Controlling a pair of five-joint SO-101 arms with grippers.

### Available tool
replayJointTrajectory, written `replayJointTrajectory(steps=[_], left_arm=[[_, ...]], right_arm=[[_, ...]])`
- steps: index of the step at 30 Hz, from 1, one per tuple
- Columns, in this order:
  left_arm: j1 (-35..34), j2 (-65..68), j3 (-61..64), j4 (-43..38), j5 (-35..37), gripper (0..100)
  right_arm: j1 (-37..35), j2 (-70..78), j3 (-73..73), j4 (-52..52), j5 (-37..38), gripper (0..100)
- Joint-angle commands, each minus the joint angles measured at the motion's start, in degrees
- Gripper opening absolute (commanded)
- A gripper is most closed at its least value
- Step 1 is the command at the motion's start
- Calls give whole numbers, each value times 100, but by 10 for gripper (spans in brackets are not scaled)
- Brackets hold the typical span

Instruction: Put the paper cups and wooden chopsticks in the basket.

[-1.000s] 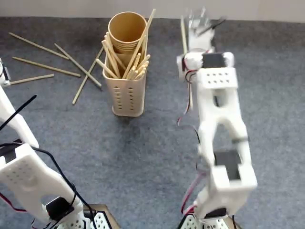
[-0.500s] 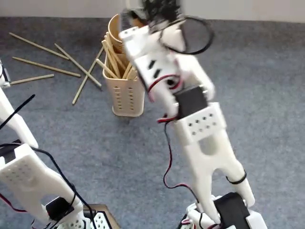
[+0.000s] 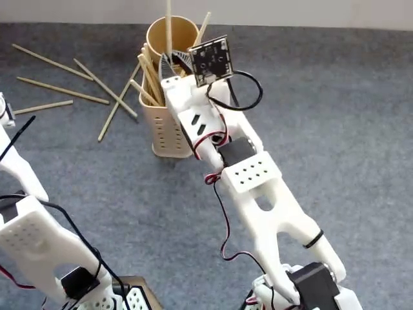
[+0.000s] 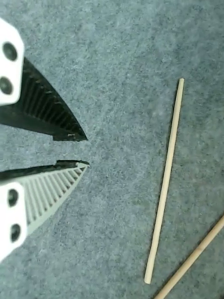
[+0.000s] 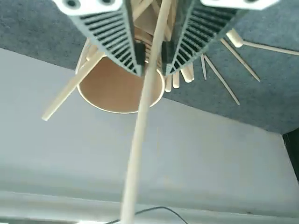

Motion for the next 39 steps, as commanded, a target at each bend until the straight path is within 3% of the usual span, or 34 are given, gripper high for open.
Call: replayJointTrajectory(steps=[1, 5, 9, 12, 17, 25, 28, 32, 39], left_arm=[[-13, -57, -4, -132, -9, 128], [48, 22, -4, -730, 484, 223], [338, 708, -295, -1767, 949, 192], [611, 1534, -1086, -1952, 1389, 190], [787, 3090, -3020, -1407, 1820, 232], [980, 5209, -5736, -598, 1987, 231], [1042, 5569, -6158, -378, 1987, 206], [1015, 5657, -6440, -26, 1987, 3], [1015, 5358, -6747, 79, 1653, 6]], right_arm=[[57, -347, -31, 215, 264, 140], [57, -356, -92, 602, 281, 140], [-110, -356, -198, 919, 791, 139], [-330, -356, -233, 1464, 1240, 139], [-233, -356, -198, 2176, 1477, 139], [-171, -356, -22, 2185, 1477, 139], [-180, -356, -4, 2185, 1477, 139], [-145, -356, -4, 2185, 1477, 139], [-136, -365, -66, 2466, 1486, 139]])
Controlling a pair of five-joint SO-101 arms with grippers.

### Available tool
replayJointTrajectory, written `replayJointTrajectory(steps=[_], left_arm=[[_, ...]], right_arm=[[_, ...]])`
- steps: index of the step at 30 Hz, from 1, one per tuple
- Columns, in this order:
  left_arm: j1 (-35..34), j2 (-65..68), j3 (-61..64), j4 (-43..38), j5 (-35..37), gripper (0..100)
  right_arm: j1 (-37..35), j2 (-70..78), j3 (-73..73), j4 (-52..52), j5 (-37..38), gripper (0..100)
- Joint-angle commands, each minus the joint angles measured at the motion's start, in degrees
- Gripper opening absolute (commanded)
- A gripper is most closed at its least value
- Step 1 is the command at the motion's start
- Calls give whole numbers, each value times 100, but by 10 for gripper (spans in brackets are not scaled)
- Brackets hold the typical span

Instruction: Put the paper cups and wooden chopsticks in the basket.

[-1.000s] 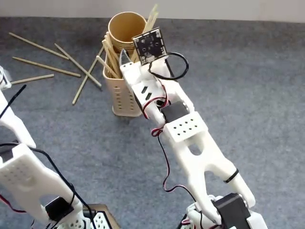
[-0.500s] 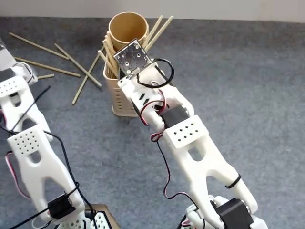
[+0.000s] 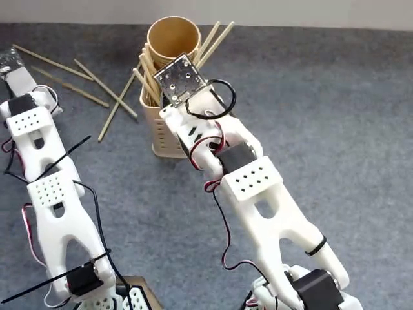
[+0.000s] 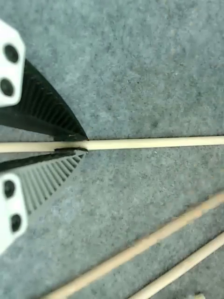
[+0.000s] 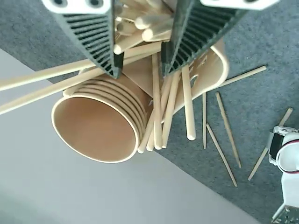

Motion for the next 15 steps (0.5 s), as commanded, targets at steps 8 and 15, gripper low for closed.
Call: replayJointTrajectory(steps=[8, 15], left_arm=[[48, -2308, -391, 378, -809, 5], [778, -4189, -382, 897, -791, 5]], right_arm=[[66, -954, -602, 1552, 396, 139], [84, -2624, -576, 2369, 387, 139]])
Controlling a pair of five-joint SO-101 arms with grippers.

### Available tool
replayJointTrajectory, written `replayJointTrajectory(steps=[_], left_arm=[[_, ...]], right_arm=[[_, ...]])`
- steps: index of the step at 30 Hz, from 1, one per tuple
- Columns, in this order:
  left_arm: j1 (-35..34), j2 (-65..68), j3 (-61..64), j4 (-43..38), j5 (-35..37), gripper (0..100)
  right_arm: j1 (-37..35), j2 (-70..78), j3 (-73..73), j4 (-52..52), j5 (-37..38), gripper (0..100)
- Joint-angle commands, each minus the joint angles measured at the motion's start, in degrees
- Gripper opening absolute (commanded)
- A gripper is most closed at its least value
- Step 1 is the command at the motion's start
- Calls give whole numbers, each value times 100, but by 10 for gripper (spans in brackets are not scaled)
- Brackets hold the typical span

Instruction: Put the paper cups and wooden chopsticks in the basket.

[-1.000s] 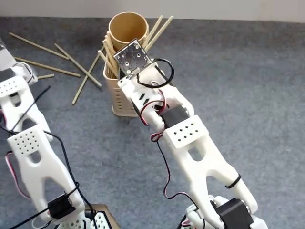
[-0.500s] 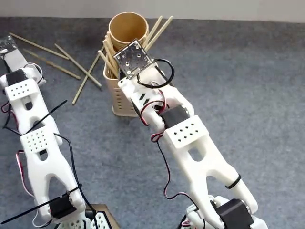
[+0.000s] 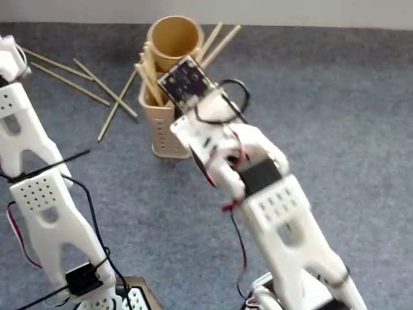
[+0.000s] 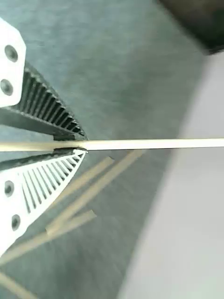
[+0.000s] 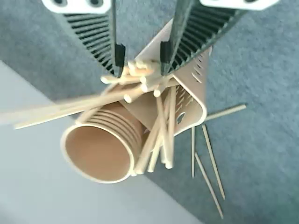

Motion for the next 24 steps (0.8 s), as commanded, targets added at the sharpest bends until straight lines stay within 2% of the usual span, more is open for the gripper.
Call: replayJointTrajectory(steps=[1, 9, 12, 15, 20, 24], left_arm=[[857, -1490, -330, 378, -44, 5], [2589, -2941, -338, 1213, -44, 5], [2905, -3565, -338, 1697, -79, 4], [2941, -4374, -338, 2295, -88, 4], [3002, -5385, -189, 2400, -387, 4], [3336, -6035, 796, 2400, -404, 4]], right_arm=[[154, -1349, -215, 488, 35, 139], [716, -2571, -198, 1209, -149, 139], [1015, -2809, -189, 1710, -316, 139], [1332, -3002, 295, 1965, -554, 139], [1552, -3398, 2062, 1508, -607, 139], [1552, -3846, 3688, 620, -607, 139]])
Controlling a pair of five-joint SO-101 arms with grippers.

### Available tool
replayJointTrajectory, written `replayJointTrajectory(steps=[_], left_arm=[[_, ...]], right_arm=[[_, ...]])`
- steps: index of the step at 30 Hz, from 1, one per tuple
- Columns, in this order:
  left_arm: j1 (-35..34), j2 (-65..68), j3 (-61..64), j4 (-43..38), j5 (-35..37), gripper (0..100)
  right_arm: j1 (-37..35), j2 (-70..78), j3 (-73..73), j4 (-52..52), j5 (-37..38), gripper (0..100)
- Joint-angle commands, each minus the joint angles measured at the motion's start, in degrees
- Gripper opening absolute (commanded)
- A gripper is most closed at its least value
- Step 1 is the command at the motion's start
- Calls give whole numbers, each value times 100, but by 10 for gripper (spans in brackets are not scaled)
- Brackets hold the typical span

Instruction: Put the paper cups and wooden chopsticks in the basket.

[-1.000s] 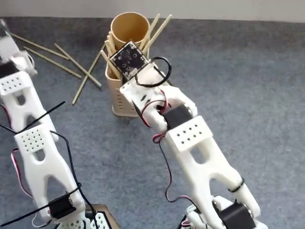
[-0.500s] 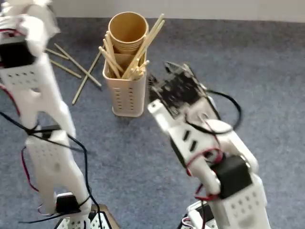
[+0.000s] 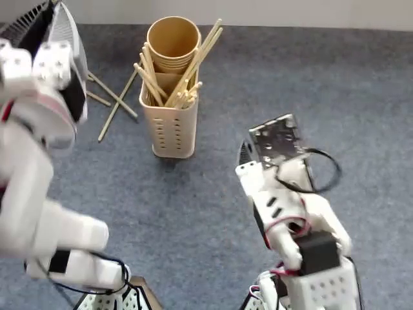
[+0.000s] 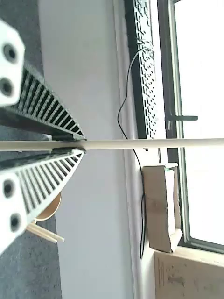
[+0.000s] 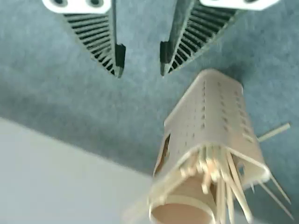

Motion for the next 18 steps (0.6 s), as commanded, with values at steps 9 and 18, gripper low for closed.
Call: replayJointTrajectory(steps=[9, 18], left_arm=[[1587, -3477, 5455, -211, -149, 4], [1165, -4048, 10686, -6198, -123, 5]], right_arm=[[66, -1209, 3846, -2053, -44, 139], [31, -1578, 4251, -2079, -44, 139]])
